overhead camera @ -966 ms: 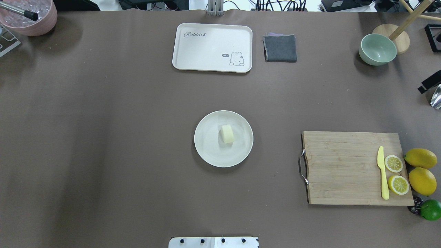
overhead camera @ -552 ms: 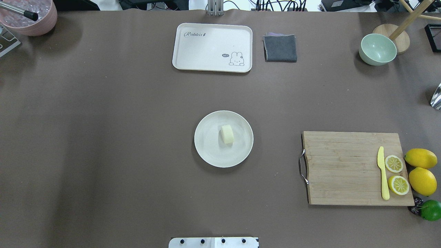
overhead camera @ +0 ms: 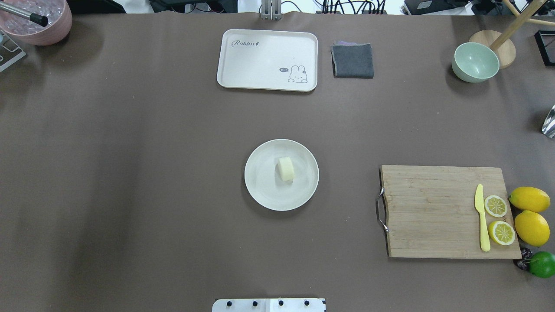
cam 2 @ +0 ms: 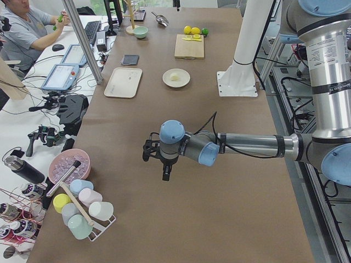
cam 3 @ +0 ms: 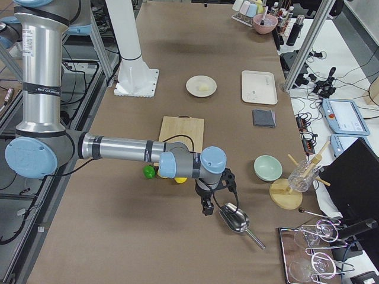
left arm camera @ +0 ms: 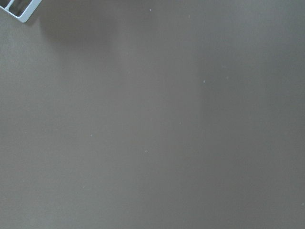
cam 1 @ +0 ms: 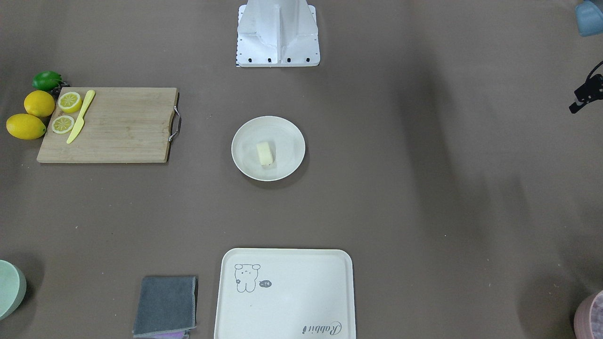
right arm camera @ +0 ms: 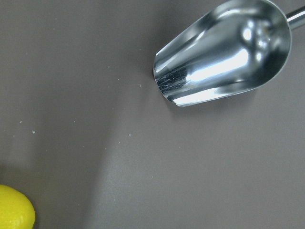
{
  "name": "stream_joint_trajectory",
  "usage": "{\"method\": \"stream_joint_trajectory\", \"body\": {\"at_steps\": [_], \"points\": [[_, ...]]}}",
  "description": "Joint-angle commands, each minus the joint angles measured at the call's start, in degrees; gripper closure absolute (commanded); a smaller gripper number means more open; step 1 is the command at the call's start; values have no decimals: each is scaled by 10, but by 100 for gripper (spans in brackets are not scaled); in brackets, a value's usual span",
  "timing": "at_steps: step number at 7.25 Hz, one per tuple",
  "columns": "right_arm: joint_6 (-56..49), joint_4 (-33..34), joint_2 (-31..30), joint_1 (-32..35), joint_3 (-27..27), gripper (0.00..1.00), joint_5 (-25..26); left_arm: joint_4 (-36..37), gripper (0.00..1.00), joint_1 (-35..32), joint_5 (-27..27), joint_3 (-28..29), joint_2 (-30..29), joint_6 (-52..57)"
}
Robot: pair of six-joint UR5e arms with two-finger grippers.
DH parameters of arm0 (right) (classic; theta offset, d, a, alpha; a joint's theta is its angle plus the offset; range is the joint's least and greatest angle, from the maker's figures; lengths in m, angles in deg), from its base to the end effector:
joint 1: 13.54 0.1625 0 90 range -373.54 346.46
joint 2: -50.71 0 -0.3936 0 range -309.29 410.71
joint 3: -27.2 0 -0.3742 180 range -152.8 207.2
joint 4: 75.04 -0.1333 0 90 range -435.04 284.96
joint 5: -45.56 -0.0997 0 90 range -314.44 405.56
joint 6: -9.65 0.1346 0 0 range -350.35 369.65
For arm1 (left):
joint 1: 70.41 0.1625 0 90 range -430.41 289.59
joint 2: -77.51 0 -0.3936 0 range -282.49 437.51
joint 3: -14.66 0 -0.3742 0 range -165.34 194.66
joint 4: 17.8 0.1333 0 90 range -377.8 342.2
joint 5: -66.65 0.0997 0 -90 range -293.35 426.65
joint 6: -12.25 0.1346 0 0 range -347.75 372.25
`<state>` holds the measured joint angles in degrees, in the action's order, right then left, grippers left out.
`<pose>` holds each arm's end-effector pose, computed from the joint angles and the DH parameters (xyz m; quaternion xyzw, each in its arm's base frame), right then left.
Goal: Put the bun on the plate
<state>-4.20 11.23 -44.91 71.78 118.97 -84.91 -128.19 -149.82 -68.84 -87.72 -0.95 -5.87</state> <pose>0.0104 -0.4366 0.6819 0.0267 -0.3448 -0.1507 0.9261 0.0410 -0.4222 0.5945 0.0704 0.4103 0.0115 0.9092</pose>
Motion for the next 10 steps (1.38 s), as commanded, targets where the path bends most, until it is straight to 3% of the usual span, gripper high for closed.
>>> {"method": "stream_joint_trajectory", "body": {"at_steps": [1, 3, 5, 10], "points": [[-1, 8, -4, 27, 18, 0, -17, 68, 3, -4, -5, -37, -24, -2], [7, 6, 0, 43, 18, 0, -18, 93, 3, -20, -3, -53, -10, 75], [17, 6, 11, 42, 8, 0, -12, 96, 3, -60, 1, -6, -20, 171], [16, 6, 13, 43, 10, 0, -10, 91, 3, -76, 9, 16, -21, 195]]}}
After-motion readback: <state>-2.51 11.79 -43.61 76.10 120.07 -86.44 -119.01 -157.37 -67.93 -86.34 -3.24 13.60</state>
